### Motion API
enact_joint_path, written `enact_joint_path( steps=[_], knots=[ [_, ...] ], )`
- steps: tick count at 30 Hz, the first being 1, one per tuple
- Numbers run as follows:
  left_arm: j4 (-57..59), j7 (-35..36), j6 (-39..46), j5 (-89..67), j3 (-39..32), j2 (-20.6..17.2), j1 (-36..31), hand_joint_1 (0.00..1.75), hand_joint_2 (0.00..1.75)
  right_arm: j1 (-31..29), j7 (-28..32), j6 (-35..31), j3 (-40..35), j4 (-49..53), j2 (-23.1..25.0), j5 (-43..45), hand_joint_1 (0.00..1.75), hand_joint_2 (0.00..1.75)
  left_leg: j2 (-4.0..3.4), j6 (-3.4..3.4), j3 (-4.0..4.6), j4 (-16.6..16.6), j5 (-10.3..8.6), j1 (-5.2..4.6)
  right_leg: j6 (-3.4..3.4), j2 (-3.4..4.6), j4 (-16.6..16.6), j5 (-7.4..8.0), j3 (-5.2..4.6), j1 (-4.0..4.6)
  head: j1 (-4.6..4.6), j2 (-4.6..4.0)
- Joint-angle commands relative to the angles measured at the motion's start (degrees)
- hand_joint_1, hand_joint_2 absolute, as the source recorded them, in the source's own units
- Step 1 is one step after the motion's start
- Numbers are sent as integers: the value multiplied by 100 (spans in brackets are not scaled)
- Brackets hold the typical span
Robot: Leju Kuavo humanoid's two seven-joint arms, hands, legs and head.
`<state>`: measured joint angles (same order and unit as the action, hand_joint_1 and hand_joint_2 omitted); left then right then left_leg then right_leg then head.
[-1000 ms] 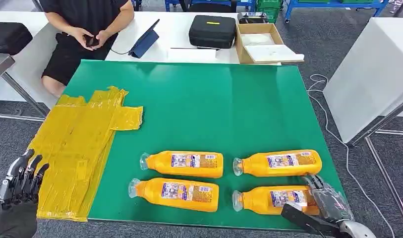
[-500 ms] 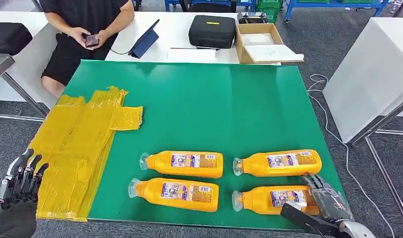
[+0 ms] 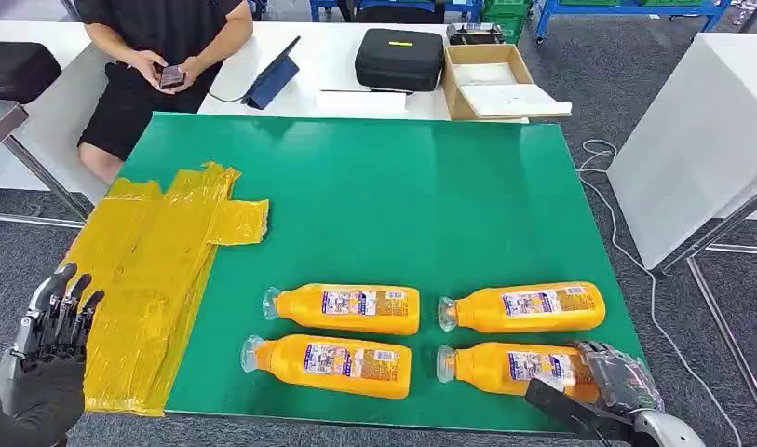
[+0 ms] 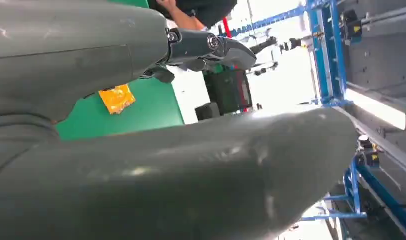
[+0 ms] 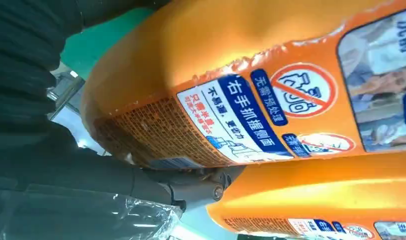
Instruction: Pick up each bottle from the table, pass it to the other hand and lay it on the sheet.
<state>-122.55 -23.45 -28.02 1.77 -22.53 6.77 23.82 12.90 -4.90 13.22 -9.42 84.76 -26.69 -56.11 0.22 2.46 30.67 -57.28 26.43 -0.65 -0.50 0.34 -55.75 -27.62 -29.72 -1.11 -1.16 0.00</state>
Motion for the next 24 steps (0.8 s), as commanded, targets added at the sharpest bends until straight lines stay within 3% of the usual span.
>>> enact_joint_path(
  steps=[1, 12, 15, 18, 24],
  knots=[
    [520, -14, 39, 39, 312, -332, -105, 0, 0, 409, -51, 152, 50, 15, 236, 0, 175, 175, 21, -17, 5, 8, -7, 5, 9, -24, 12, 1, 4, 4, 0, 0],
    [432, -60, 271, 157, 391, -471, 47, 0, 0, 345, 97, 146, 53, -30, 188, 69, 175, 175, 15, -20, 21, 6, -8, 9, 11, -20, 12, 4, -7, 7, 0, 0],
    [356, -77, 236, 158, 309, -402, 166, 0, 0, 500, 215, 118, 118, 332, 195, 198, 175, 175, 11, -20, 24, 5, -6, 9, 11, -17, 10, 3, -10, 7, 0, 0],
    [267, -115, 113, 168, 144, -289, 323, 0, 0, 946, 352, 65, 304, 1312, 29, 458, 175, 175, 14, -20, 30, -1, -2, 7, 11, -19, 2, -3, -15, 5, 2, 0],
    [256, -121, 86, 165, 122, -270, 333, 0, 0, 989, 333, 101, 339, 1416, 19, 495, 175, 175, 1, -8, 51, -1, -8, 1, 4, -3, -3, 0, 19, -1, -2, 0]
  ],
)
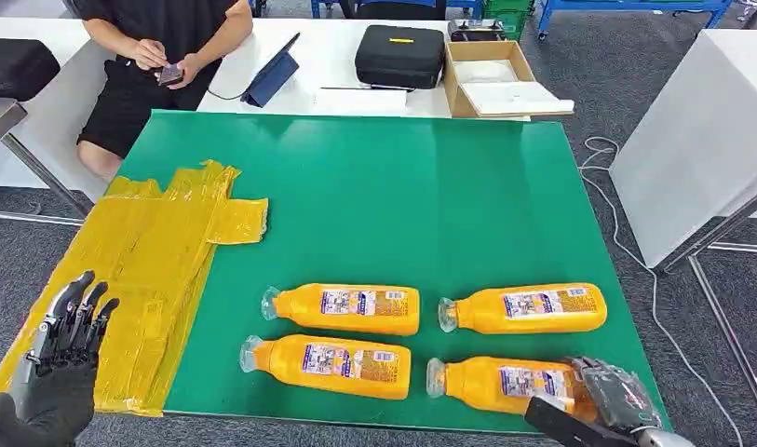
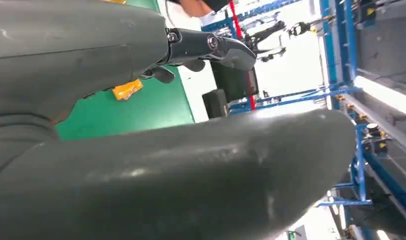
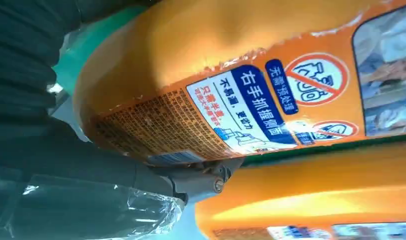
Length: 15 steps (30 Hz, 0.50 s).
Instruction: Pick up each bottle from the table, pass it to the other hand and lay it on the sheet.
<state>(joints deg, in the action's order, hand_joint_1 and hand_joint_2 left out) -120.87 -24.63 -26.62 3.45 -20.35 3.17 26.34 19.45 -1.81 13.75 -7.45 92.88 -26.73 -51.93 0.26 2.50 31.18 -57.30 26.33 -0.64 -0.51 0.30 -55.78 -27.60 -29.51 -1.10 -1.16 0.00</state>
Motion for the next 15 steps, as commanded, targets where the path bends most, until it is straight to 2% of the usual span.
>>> enact_joint_path(
  steps=[1, 15],
  knots=[
    [88, -3, -53, -3, -96, 91, 81, 0, 0, 334, 24, 48, 143, 605, 24, 77, 175, 175, -8, -29, 7, 0, 3, 6, 14, 2, 6, 2, -7, 5, 0, 0],
    [88, -3, -53, -3, -96, 91, 81, 0, 0, 334, 24, 48, 143, 605, 24, 77, 175, 175, -5, -12, 13, 2, -1, 0, 6, 3, 3, 2, -15, 0, 0, 0]
  ],
)
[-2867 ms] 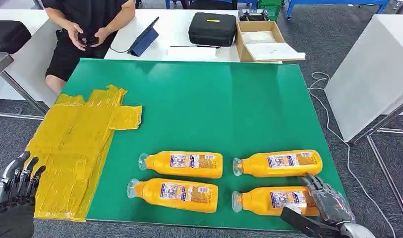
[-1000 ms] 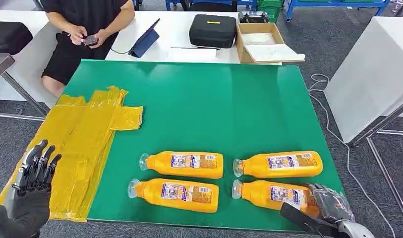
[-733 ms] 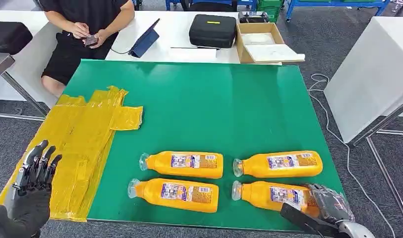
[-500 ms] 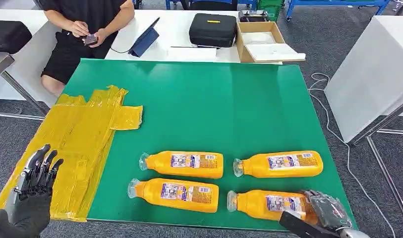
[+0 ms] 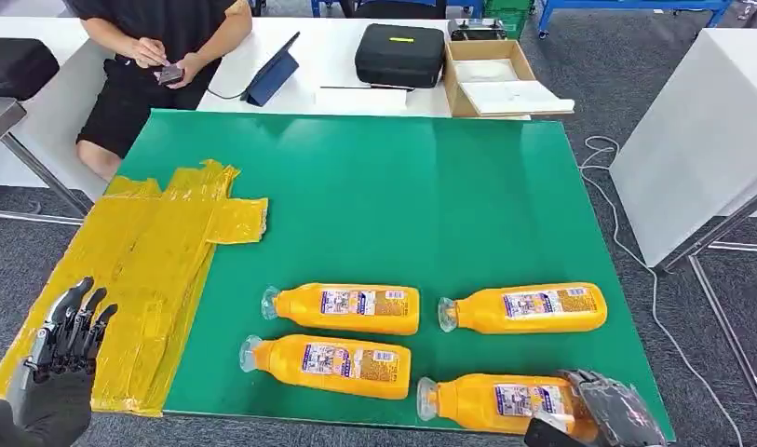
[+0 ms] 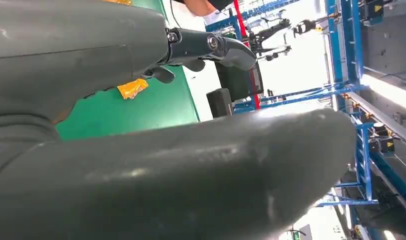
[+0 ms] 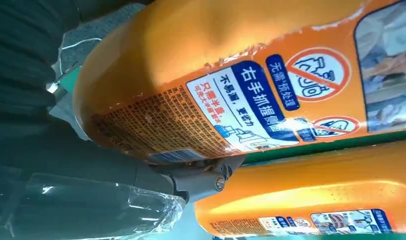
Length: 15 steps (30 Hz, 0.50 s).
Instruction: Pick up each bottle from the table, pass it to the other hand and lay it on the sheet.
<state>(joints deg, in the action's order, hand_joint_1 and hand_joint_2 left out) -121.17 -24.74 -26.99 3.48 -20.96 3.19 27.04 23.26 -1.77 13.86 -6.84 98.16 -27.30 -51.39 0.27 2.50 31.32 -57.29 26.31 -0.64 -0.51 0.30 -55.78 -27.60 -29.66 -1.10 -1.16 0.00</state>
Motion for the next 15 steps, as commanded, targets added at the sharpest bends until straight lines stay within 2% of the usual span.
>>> enact_joint_path(
  steps=[1, 4, 8, 15],
  knots=[
    [119, 7, -16, -5, -35, 88, 11, 0, 0, -47, 20, 37, 81, 76, 80, 23, 175, 175, -7, -21, 3, 1, -1, 4, 9, 3, 6, 5, -3, 4, 0, 0],
    [124, 18, -43, -15, -48, 110, -12, 0, 0, -36, 62, 3, 104, 104, 74, 49, 175, 175, -6, -19, 4, 1, -1, 4, 9, 2, 5, 5, -4, 3, 0, 0],
    [92, 17, -158, -59, -136, 268, -39, 0, 0, 354, 122, -93, 382, 971, -91, 140, 175, 175, -1, -14, 11, -4, 0, -3, 6, -2, -5, -1, -13, -3, 0, 0],
    [184, 54, -300, -142, -182, 362, -236, 0, 0, 716, 307, -24, 986, 1934, 21, 300, 175, 175, 4, -11, 15, -2, -2, -6, 4, -9, -5, -1, -18, -6, 0, 0]
  ],
)
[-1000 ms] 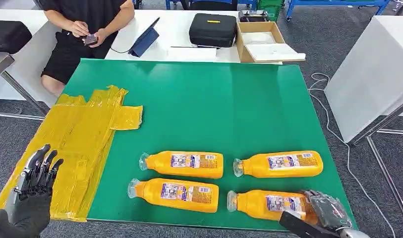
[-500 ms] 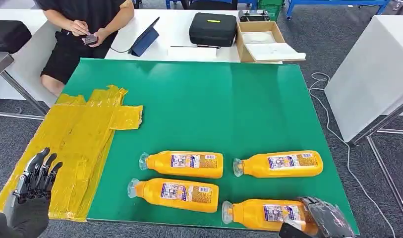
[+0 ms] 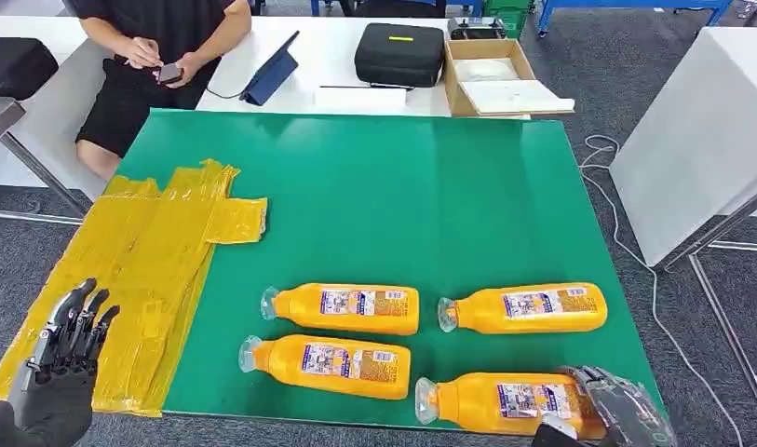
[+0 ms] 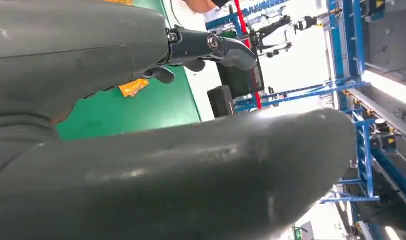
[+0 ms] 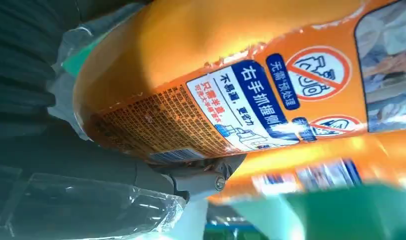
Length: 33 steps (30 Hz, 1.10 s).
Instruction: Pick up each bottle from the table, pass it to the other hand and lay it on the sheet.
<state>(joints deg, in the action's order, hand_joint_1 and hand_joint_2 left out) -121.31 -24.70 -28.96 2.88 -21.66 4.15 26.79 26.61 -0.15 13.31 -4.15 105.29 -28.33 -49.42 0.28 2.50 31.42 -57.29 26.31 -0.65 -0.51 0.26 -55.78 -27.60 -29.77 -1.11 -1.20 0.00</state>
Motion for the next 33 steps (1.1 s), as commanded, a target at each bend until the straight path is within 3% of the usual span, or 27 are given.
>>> enact_joint_path(
  steps=[1, 2, 3, 4, 5, 8, 14, 15, 20, 29, 33],
  knots=[
    [209, 48, -106, -84, -116, 265, -219, 0, 0, 430, 156, 31, 757, 1305, 133, 102, 175, 175, 3, -17, 7, -3, -2, -2, 7, -7, -4, 0, -7, -3, 2, 0],
    [232, 22, -152, -136, -109, 263, -214, 0, 0, 527, 367, -275, 1140, 1652, 556, 105, 175, 175, 6, -15, 7, -3, -2, -2, 6, -9, -3, 0, -6, -2, 4, 0],
    [276, -11, -213, -178, -81, 285, -193, 0, 0, 518, 491, -112, 1392, 1858, 830, 57, 175, 175, 7, -13, 5, -2, -2, -3, 5, -10, -4, -1, -6, -4, 2, 0],
    [276, -11, -213, -178, -81, 285, -193, 0, 0, 518, 491, -112, 1392, 1858, 830, 57, 175, 175, 12, -20, 9, -2, -4, -1, 9, -16, -3, -1, -8, -1, 4, 0],
    [421, -90, -213, -277, 61, 266, -305, 0, 0, 339, 629, 300, 1731, 2046, 1129, 10, 175, 175, 11, -17, 6, 1, -5, -2, 8, -15, -1, 0, -7, -3, 2, 0],
    [356, -29, -15, -277, 229, 184, -370, 0, 0, 123, 1167, 720, 2142, 2084, 1510, -166, 175, 175, 9, -17, 5, 6, -8, -1, 9, -12, 3, 3, -5, -2, 4, 0],
    [227, -19, -16, -251, 205, 190, -221, 0, 0, 133, 1388, 651, 2270, 2018, 1395, -62, 175, 175, 6, -12, 0, 3, -5, 0, 6, -7, 3, 2, -3, 0, 0, 0],
    [453, -178, -204, -230, 175, 167, -134, 0, 0, 191, 1723, 650, 2802, 1779, 965, 642, 175, 175, 11, -34, 8, 2, -11, 11, 16, -16, 13, 12, -3, 10, 4, 0],
    [609, -276, -214, -373, 419, 149, -108, 0, 0, 313, 1731, 802, 3054, 1802, 833, 1241, 175, 175, 9, -22, 3, 4, -5, 0, 7, -14, 13, 5, 5, 0, 2, 0],
    [865, -423, 94, -214, 918, -342, -189, 0, 0, 383, 1079, 234, 2568, 1746, 482, 2412, 175, 175, 6, -25, 0, 6, -9, -6, 12, -11, 10, 7, 0, -5, 7, 0],
    [710, -470, 362, -103, 1148, -533, 65, 0, 0, -181, 833, -315, 1903, 1060, 455, 3063, 175, 175, -23, -23, -13, 13, -4, 2, 11, 19, 22, 15, 9, 3, 4, 0]
  ],
)
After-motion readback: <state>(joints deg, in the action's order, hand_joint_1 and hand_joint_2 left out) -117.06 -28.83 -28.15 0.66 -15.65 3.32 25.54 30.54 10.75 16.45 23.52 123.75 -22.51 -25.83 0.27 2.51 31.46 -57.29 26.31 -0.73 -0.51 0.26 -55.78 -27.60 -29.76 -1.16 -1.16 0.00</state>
